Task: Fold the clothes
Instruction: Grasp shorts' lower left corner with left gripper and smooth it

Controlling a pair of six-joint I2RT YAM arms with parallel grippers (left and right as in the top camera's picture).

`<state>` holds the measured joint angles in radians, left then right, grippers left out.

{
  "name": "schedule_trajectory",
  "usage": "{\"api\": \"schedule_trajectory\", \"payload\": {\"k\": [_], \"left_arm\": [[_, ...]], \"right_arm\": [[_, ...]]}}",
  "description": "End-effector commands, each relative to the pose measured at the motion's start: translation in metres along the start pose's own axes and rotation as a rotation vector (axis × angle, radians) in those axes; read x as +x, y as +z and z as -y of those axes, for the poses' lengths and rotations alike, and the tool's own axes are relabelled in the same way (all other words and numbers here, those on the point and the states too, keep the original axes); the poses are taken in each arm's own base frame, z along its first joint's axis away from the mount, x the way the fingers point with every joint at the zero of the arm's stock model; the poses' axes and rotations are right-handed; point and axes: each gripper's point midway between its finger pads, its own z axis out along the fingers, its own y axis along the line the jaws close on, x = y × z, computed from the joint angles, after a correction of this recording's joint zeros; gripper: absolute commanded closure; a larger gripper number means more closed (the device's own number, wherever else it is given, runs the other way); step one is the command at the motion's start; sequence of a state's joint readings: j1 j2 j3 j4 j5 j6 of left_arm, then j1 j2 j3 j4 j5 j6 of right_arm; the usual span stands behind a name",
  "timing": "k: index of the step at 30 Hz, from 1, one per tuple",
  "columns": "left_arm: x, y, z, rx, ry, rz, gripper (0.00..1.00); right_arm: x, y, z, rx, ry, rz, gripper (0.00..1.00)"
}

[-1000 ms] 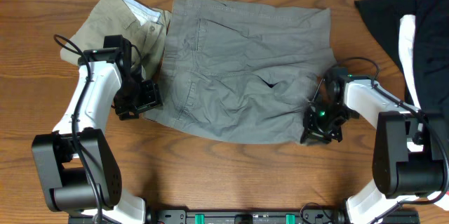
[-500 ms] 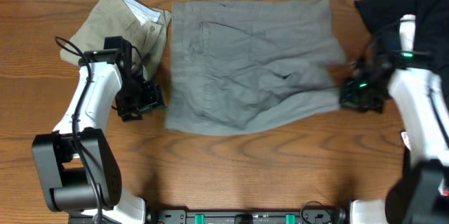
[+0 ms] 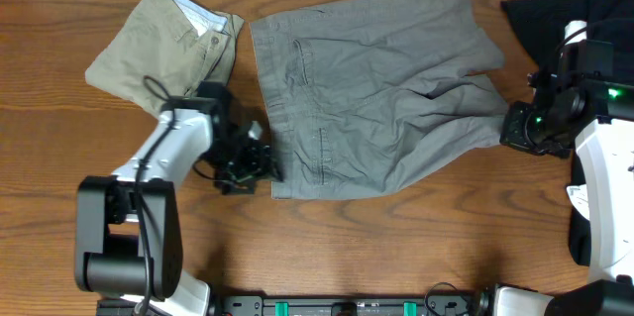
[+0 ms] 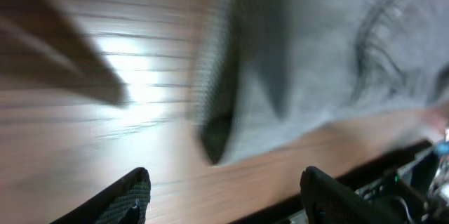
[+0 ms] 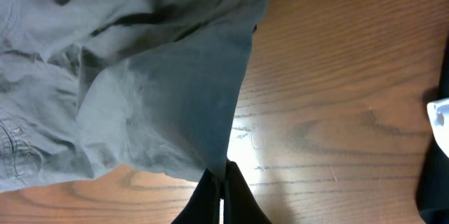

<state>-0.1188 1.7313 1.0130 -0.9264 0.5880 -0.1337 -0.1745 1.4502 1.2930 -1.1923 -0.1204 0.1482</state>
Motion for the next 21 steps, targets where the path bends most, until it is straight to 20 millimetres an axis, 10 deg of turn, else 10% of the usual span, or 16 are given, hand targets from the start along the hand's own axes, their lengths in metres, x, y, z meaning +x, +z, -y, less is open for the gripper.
{"api": "schedule_trajectory", "payload": {"k": [1, 15, 21], "left_arm": [[0.006, 0.008, 0.022, 0.040, 0.069, -0.012, 0.30], [0.013, 0.037, 0.006, -0.071, 0.007, -0.043, 0.31], [0.015, 0.037, 0.016, -0.007, -0.006, -0.063, 0.90]], "right_arm": [[-0.001, 0.000, 0.000, 0.010, -0.021, 0.005, 0.99], [-0.002, 0.000, 0.000, 0.010, -0.022, 0.006, 0.99], [-0.004, 0.000, 0.000, 0.009, -0.022, 0.014, 0.99]]}}
